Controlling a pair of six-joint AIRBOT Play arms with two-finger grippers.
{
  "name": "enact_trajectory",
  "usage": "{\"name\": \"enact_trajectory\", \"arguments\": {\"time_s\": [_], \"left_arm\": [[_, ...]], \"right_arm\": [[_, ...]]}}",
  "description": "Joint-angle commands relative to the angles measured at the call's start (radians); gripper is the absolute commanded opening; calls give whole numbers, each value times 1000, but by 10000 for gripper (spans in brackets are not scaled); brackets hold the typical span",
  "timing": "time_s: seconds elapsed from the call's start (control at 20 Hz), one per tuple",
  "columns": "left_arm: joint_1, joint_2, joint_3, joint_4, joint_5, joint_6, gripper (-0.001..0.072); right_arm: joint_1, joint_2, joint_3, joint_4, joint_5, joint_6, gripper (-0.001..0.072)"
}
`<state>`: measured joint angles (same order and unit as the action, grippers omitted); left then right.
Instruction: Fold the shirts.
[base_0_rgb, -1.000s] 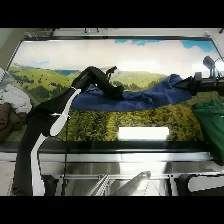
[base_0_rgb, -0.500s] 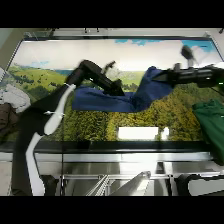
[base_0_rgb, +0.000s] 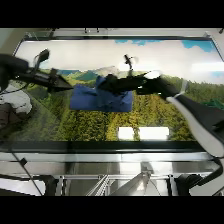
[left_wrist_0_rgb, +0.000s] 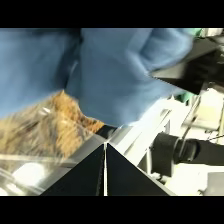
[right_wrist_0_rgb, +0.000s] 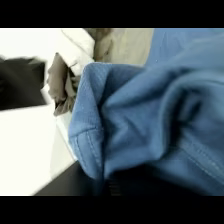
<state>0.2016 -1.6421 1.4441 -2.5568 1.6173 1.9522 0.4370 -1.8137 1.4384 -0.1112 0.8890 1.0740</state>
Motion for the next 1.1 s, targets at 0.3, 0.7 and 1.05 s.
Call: {"name": "enact_trajectory", "arguments": {"time_s": [0.3,0.7,1.05], "left_arm": [[135,160,-433,-10,-76,166,21],[81,159,-443,-10,-116,171,21],[84,159,-443,-10,-123,181,21]], "right_arm": [[70,-120,199,229,13,-117,463],[43,-89,235,-10,14,129,462],[72,-94,250,-96,-26,194,404]]}}
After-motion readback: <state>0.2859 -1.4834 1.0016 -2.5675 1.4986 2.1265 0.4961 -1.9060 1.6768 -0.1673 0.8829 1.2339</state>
